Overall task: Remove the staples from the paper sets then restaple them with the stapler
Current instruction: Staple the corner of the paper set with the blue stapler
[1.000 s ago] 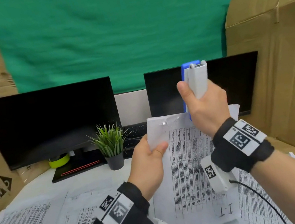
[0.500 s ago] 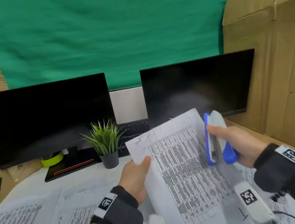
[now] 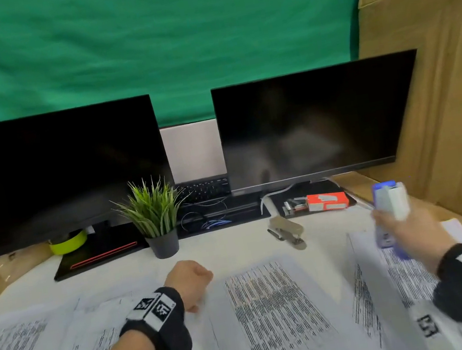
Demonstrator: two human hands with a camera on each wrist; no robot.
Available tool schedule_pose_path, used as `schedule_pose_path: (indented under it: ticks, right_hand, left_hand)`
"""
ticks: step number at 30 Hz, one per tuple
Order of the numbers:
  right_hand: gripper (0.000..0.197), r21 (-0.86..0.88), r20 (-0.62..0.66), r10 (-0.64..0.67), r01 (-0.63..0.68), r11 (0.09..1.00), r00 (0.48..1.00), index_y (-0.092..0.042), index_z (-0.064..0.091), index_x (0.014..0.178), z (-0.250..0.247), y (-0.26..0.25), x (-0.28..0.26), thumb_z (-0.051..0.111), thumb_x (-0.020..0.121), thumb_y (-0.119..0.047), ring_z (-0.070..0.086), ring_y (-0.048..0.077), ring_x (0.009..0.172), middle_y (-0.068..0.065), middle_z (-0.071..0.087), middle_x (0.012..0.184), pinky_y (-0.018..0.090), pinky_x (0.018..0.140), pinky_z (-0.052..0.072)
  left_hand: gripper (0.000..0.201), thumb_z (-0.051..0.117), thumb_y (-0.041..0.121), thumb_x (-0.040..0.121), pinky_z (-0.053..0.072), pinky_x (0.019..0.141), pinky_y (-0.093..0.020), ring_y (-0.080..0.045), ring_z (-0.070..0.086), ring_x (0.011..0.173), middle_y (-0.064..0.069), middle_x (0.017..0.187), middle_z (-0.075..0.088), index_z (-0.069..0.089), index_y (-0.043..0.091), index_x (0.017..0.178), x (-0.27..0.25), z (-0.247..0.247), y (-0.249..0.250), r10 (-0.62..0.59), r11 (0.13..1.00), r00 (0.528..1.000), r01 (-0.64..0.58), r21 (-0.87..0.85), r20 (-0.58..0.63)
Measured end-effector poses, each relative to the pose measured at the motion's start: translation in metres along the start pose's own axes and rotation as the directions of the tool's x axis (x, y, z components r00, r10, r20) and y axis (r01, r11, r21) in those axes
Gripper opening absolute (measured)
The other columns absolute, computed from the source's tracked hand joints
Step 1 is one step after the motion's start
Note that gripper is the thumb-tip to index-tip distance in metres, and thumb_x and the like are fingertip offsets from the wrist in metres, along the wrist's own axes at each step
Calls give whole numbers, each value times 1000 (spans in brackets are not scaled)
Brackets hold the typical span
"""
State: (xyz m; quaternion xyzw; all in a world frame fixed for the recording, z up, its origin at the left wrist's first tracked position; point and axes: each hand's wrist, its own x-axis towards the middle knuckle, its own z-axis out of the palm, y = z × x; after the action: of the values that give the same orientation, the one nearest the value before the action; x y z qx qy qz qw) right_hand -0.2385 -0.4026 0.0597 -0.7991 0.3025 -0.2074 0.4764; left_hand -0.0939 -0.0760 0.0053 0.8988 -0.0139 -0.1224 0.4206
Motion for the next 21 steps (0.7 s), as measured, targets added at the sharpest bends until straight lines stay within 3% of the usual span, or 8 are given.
schedule_pose_path:
  ticks: [2, 4, 6, 8, 12, 14, 18, 21]
  right_hand:
    - [16, 58, 235, -40, 27, 998, 971, -9, 56, 86, 39, -4, -11, 60, 93, -23, 49, 20, 56, 10, 57, 73, 26, 49, 39]
    - [10, 25, 408, -96, 94, 995, 908, -16, 55, 89, 76, -1, -17, 58, 94, -24, 51, 15, 60, 4, 58, 76, 22, 51, 41]
    - [12, -8, 499, -143, 169, 986, 855, -17, 55, 102, 104, 6, -17, 57, 94, -26, 52, 10, 62, 1, 60, 79, 18, 52, 41]
    - [18, -29, 538, -135, 179, 983, 832, -15, 54, 109, 119, 11, -17, 55, 95, -26, 56, 10, 68, 3, 63, 86, 16, 53, 46]
    - [21, -22, 508, -105, 135, 991, 855, -16, 53, 112, 127, 17, -12, 54, 94, -26, 61, 18, 75, 12, 66, 94, 26, 64, 51]
    - [22, -11, 498, -125, 151, 988, 858, -16, 52, 115, 130, 19, -12, 54, 95, -25, 60, 12, 77, 4, 65, 92, 19, 62, 47]
    - [28, -16, 464, -151, 179, 984, 873, -14, 48, 122, 138, 21, -14, 53, 96, -24, 58, 8, 76, 0, 62, 93, 12, 56, 43]
    - [29, -16, 469, -154, 183, 983, 870, -12, 48, 122, 140, 22, -13, 51, 96, -24, 56, 5, 74, -3, 60, 89, 11, 55, 42]
  left_hand:
    - [24, 57, 27, 94, 56, 66, -35, -25, 60, 76, -9, 99, 62, 64, 9, 109, 13, 6, -2, -11, 994, 999, 7, 111, 30]
    - [45, 54, 40, 95, 55, 83, -37, -26, 62, 101, -7, 125, 57, 53, 12, 131, 23, 14, -1, -5, 953, 994, -29, 303, 112]
    - [63, 45, 51, 97, 42, 104, -34, -25, 46, 131, -6, 149, 40, 37, 12, 146, 31, 22, 0, 23, 855, 985, -108, 508, 171]
    - [72, 39, 57, 97, 28, 114, -32, -24, 32, 141, -6, 157, 30, 26, 11, 151, 40, 29, 3, 36, 772, 976, -165, 615, 216]
    - [73, 33, 67, 94, 35, 106, -35, -27, 48, 127, -9, 141, 49, 45, 10, 138, 49, 42, 11, 9, 623, 973, -186, 760, 232]
    - [77, 28, 70, 93, 33, 105, -37, -28, 51, 122, -11, 134, 55, 53, 8, 129, 51, 46, 16, 1, 601, 977, -171, 780, 214]
    - [86, 32, 77, 87, 38, 105, -36, -30, 51, 123, -12, 135, 55, 51, 6, 132, 58, 44, 17, -78, 731, 977, -78, 678, 196]
    - [77, 51, 68, 86, 43, 89, -27, -26, 55, 119, -11, 132, 57, 54, 3, 127, 52, 31, 20, -79, 837, 965, -71, 542, 248]
